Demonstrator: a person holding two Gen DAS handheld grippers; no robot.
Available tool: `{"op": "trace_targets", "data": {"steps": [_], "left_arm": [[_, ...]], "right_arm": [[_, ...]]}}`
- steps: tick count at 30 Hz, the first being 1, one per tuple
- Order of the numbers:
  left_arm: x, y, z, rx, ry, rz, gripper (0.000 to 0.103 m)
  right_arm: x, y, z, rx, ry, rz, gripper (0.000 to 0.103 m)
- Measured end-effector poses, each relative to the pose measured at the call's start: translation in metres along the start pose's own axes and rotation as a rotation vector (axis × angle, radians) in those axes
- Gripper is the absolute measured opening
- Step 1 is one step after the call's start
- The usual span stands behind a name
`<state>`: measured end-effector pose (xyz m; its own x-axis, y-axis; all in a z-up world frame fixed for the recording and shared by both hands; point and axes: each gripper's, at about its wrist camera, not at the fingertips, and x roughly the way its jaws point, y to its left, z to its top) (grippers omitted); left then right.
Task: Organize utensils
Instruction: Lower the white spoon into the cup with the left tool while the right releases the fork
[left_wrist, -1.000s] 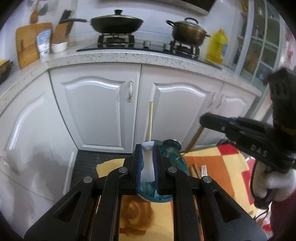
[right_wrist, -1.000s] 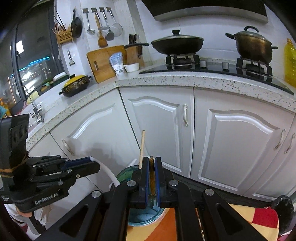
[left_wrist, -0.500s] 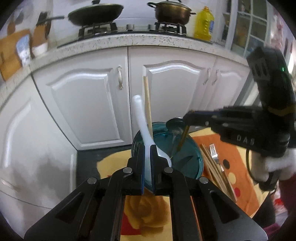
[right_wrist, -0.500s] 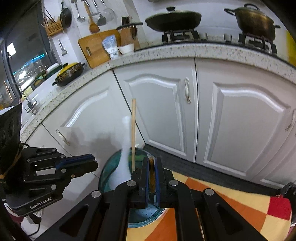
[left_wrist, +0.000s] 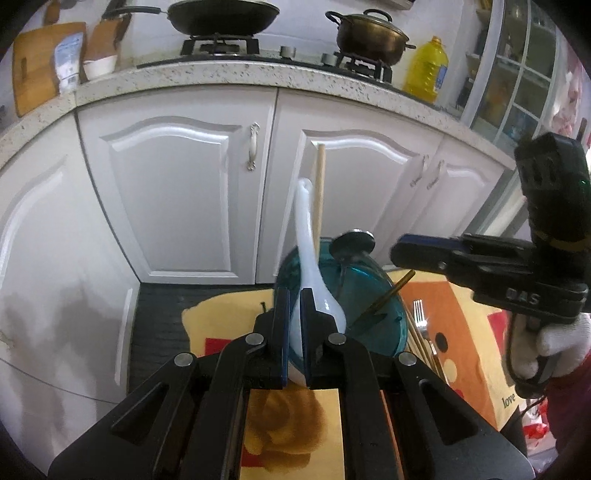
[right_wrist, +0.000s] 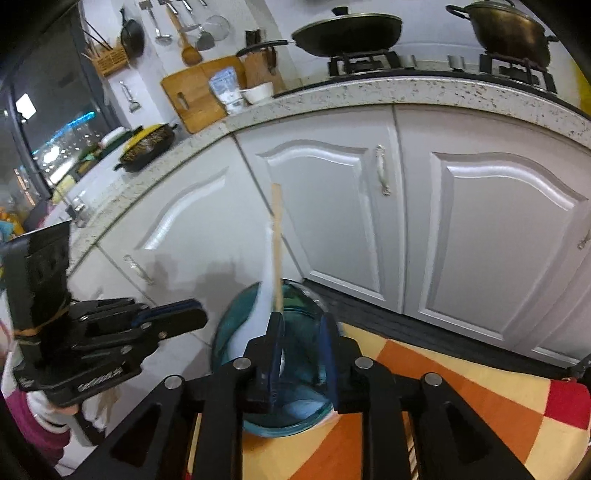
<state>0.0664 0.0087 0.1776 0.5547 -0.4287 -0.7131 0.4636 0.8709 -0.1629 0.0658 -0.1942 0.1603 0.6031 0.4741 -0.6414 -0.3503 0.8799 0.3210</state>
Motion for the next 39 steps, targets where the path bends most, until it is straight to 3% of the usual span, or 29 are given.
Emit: {"op": "trace_targets", "data": {"steps": [5, 7, 9, 12, 15, 18, 22, 31, 35, 39], "left_arm": [[0.002, 0.013, 0.017, -0.054, -0.017, -0.016, 0.014], [0.008, 0.016, 0.029, -0.077, -0.028, -0.077, 0.038], [0.014, 0.019, 0.040, -0.093, -0.043, -0.149, 0.045], [0.032, 0.017, 0.056, -0.070, -0.020, -0.200, 0.045], [0.047, 0.012, 0.064, -0.022, 0.003, -0.183, 0.043], [0.059, 0.009, 0.067, 0.007, 0.025, -0.178, 0.022], [0.059, 0.006, 0.065, 0.046, 0.023, -0.174, 0.009], [0.032, 0.012, 0.051, -0.007, -0.019, -0.076, 0.008], [0.019, 0.005, 0.038, 0.017, -0.063, -0.017, 0.008], [0.026, -0.001, 0.029, 0.020, -0.029, -0.012, 0.008]], "right_arm": [[0.002, 0.012, -0.008, -0.004, 0.013, 0.024, 0.019], [0.002, 0.012, -0.012, 0.008, 0.018, 0.030, 0.019], [-0.002, 0.011, -0.016, 0.018, 0.017, 0.034, 0.019], [-0.010, 0.008, -0.022, 0.024, 0.015, 0.031, 0.019], [-0.017, 0.002, -0.026, 0.035, 0.011, 0.029, 0.019], [-0.021, -0.004, -0.031, 0.053, 0.014, 0.031, 0.019], [-0.021, -0.012, -0.038, 0.072, 0.028, 0.026, 0.019], [-0.022, -0.017, -0.043, 0.092, 0.034, 0.041, 0.019], [-0.025, -0.012, -0.045, 0.087, 0.030, 0.045, 0.020], [-0.030, -0.010, -0.049, 0.094, 0.026, 0.042, 0.020]]}}
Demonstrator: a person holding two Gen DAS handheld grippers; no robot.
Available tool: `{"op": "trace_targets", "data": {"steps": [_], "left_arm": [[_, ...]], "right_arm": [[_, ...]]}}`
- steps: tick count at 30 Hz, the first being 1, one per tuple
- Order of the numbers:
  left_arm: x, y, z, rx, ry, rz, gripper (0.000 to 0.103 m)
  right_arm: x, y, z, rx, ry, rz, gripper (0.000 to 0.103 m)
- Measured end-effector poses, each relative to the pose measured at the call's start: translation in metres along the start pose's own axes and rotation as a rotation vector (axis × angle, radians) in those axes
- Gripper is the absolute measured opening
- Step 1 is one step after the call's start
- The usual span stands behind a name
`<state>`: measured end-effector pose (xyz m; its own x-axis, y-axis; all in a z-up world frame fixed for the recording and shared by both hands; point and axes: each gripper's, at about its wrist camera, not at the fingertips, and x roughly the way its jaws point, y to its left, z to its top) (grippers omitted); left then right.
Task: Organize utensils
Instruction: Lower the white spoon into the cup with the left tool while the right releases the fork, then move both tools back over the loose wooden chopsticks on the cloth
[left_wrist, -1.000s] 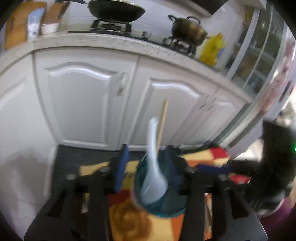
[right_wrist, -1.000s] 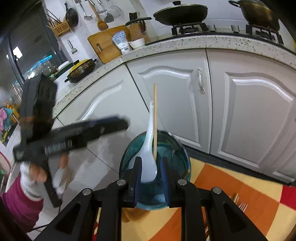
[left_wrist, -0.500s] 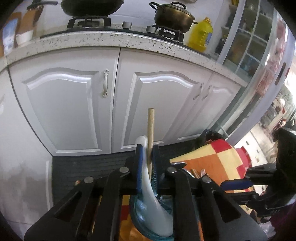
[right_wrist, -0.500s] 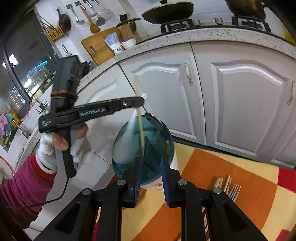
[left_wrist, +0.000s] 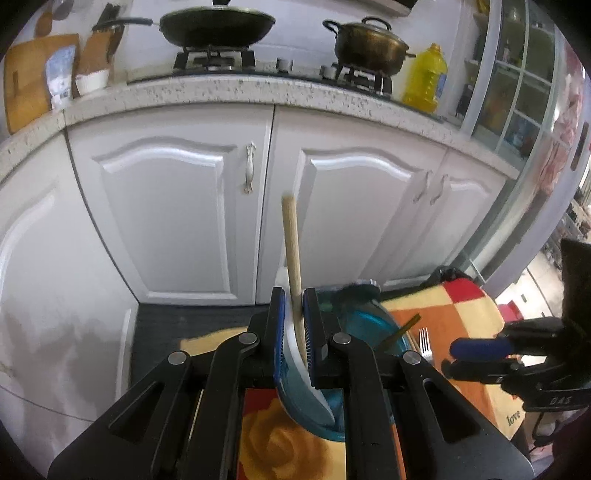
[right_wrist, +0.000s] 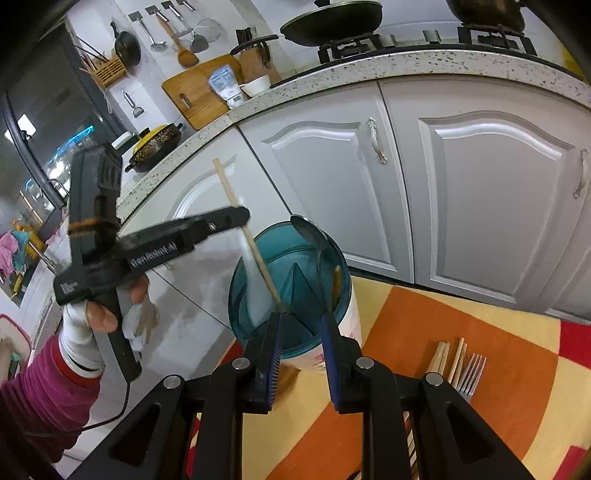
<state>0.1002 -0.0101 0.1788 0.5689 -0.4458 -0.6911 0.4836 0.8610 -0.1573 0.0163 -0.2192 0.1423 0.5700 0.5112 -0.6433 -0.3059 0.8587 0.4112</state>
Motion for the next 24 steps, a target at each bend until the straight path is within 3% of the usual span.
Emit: {"op": "trace_targets", "data": {"steps": [5, 7, 9, 17, 24], "left_arm": [[-0.004, 0.000, -0.004, -0.034, -0.003, -0.001, 0.011], [-0.012, 0.001, -0.006, -0.049, -0.013, -0.001, 0.019], [-0.020, -0.001, -0.008, -0.053, -0.026, 0.004, 0.036], [-0.056, -0.015, -0.027, -0.097, -0.058, 0.005, 0.037], [-0.064, -0.046, -0.055, -0.112, -0.047, 0.048, 0.037]], "right_arm": [[-0.013, 0.001, -0.007, -0.008, -0.004, -0.012, 0.023], [-0.020, -0.001, -0.010, -0.004, -0.011, -0.019, 0.024], [-0.026, -0.002, -0.013, 0.002, -0.018, -0.021, 0.024], [-0.042, -0.002, -0.028, 0.007, -0.034, -0.051, 0.027], [-0.052, -0.005, -0.048, 0.015, -0.027, -0.100, 0.028]]}}
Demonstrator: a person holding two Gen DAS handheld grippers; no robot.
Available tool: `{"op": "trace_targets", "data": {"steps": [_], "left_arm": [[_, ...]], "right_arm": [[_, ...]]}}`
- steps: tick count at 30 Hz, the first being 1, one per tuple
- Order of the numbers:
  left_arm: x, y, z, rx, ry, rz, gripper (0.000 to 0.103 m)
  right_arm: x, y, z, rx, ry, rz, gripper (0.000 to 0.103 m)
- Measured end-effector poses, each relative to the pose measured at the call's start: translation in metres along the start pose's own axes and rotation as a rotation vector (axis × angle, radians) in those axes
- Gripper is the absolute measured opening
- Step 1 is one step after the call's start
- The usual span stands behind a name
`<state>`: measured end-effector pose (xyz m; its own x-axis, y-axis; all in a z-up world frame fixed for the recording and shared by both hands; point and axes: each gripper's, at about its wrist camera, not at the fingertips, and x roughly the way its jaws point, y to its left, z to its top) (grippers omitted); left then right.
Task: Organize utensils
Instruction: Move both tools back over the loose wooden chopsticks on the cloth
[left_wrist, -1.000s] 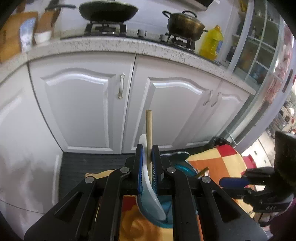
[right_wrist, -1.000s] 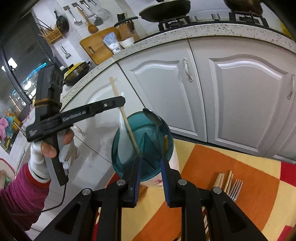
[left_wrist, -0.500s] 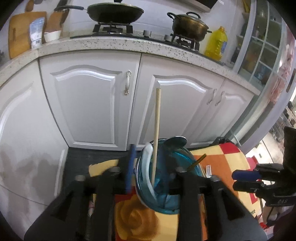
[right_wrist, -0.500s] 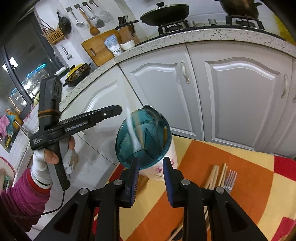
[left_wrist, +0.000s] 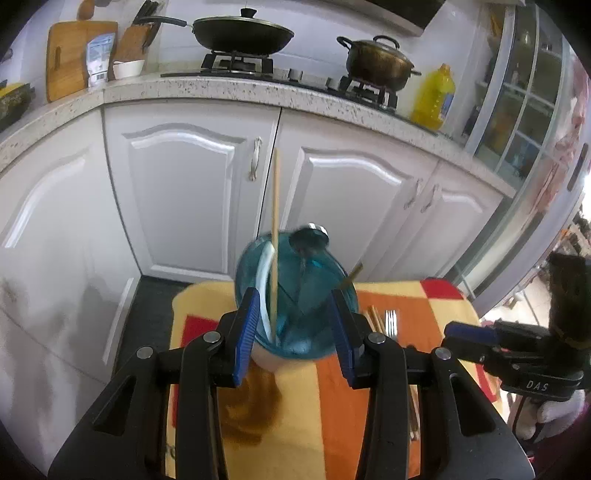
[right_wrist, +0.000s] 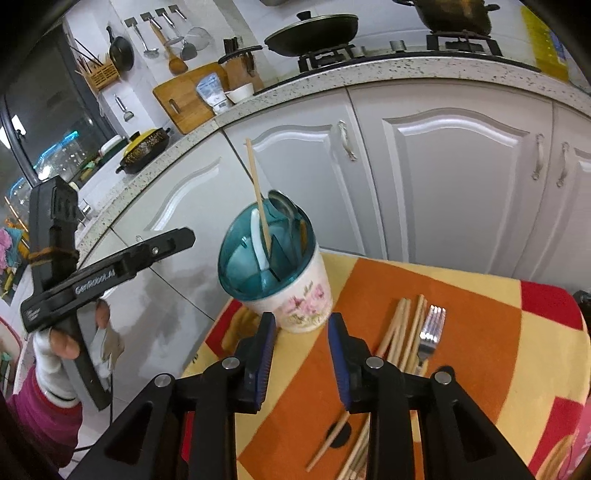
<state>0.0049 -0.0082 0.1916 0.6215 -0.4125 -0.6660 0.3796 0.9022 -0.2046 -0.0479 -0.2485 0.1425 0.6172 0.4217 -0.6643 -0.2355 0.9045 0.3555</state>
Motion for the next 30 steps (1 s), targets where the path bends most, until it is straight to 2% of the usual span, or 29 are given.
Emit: {"op": "trace_targets", "data": {"steps": [7, 14, 17, 23, 30], "left_arm": [[0.004, -0.029, -0.024, -0.003, 0.029, 0.007, 0.037], [0.009, -0.060, -0.041, 0.052, 0.041, 0.045, 0.038], [0.014, -0.068, -0.046, 0.060, 0.054, 0.037, 0.043], [0.027, -0.074, -0.063, 0.047, 0.118, -0.010, 0.043], [0.057, -0.081, -0.092, 0.031, 0.231, -0.043, 0.043]], "right_arm": [[-0.012, -0.014, -0.021, 0.029, -0.001, -0.046, 0.028], [-0.019, -0.034, -0.039, 0.071, 0.013, -0.097, 0.029], [-0.020, -0.047, -0.049, 0.095, 0.023, -0.121, 0.034], [-0.005, -0.084, -0.074, 0.183, 0.073, -0.151, 0.035], [0.023, -0.100, -0.086, 0.227, 0.127, -0.112, 0.034]]}}
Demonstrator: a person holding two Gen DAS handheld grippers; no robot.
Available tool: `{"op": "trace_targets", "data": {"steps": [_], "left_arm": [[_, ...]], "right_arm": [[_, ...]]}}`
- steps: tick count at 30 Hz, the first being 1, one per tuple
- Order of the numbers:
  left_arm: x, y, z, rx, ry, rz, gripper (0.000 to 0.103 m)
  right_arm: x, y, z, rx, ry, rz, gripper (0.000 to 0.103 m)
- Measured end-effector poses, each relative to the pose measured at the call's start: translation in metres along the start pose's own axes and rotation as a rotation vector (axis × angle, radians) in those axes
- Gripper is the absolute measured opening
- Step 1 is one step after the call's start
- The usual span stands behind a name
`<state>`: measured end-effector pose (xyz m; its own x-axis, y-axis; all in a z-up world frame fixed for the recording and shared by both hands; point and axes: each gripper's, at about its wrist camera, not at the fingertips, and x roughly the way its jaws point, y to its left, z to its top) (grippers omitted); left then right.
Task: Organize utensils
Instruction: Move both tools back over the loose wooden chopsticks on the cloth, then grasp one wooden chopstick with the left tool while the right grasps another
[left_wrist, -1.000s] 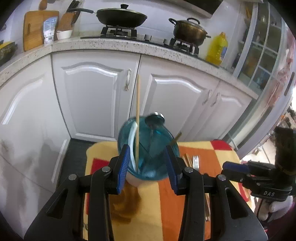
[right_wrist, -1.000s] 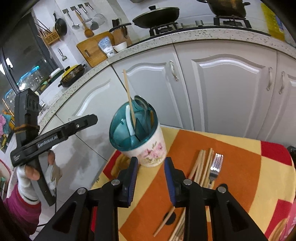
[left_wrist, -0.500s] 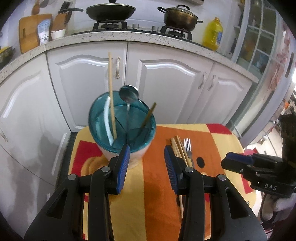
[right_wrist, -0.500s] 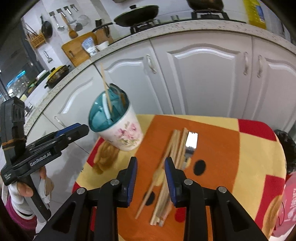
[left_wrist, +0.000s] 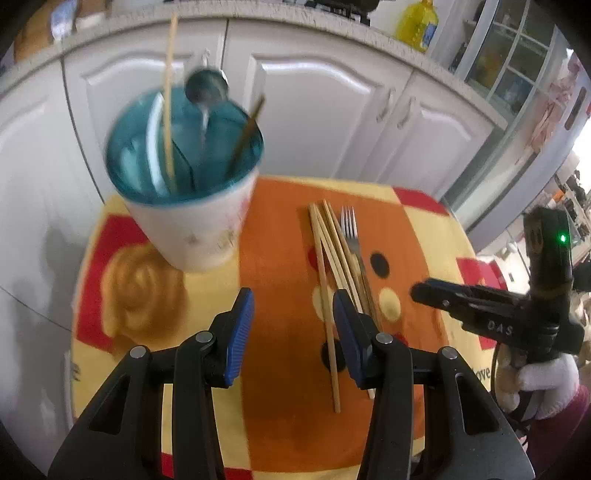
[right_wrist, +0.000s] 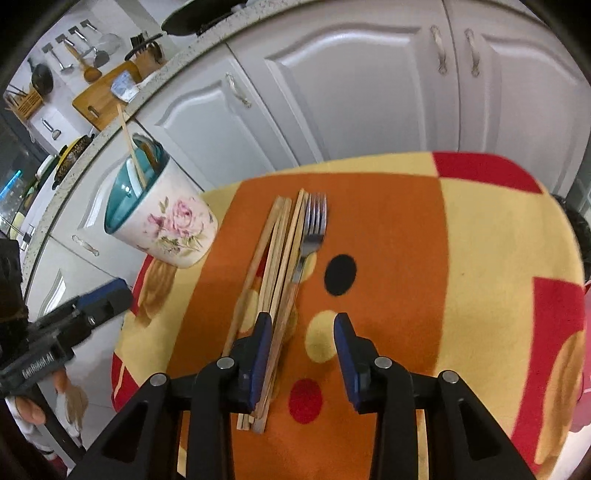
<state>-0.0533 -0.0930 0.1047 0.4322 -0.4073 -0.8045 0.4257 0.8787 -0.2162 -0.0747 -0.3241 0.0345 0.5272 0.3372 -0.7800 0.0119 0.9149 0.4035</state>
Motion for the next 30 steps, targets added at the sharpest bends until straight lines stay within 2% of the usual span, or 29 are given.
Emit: {"op": "trace_targets", "data": {"steps": [6, 9, 12, 14, 17, 19, 22, 23, 24, 25, 30], "left_arm": [[0.036, -0.007, -0.006, 0.000, 0.068, 0.006, 0.043], [0.053, -0.011, -0.006, -0.010, 0.098, -0.003, 0.043], [0.069, -0.014, -0.003, -0.029, 0.122, -0.011, 0.043], [0.080, -0.015, 0.000, -0.049, 0.136, -0.017, 0.043], [0.093, -0.018, 0.006, -0.060, 0.138, -0.011, 0.043], [0.099, -0.020, 0.009, -0.057, 0.136, -0.003, 0.043], [0.107, -0.025, 0.012, -0.037, 0.120, 0.017, 0.042], [0.109, -0.027, 0.013, -0.026, 0.117, 0.021, 0.039], [0.110, -0.027, 0.012, -0.023, 0.116, 0.023, 0.020], [0.111, -0.025, 0.012, -0.029, 0.125, 0.024, 0.007], [0.102, -0.011, 0.006, -0.058, 0.149, 0.012, 0.006]], "right_arm": [[0.036, 0.007, 0.008, 0.002, 0.050, 0.026, 0.027], [0.052, 0.005, 0.009, 0.005, 0.069, 0.006, 0.015], [0.048, 0.002, 0.009, 0.003, 0.040, -0.009, 0.010], [0.042, -0.004, 0.008, -0.003, 0.028, -0.092, 0.008], [0.030, -0.030, 0.003, 0.073, 0.021, -0.058, 0.007], [0.019, -0.041, -0.001, 0.092, 0.003, -0.105, 0.007], [0.008, -0.057, -0.007, 0.143, -0.005, -0.102, 0.007], [0.007, -0.058, -0.008, 0.150, -0.005, -0.102, 0.007], [0.005, -0.060, -0.010, 0.154, -0.004, -0.100, 0.007], [0.004, -0.061, -0.011, 0.156, 0.001, -0.098, 0.007], [-0.011, -0.055, -0.008, 0.174, -0.046, -0.101, 0.008]]}}
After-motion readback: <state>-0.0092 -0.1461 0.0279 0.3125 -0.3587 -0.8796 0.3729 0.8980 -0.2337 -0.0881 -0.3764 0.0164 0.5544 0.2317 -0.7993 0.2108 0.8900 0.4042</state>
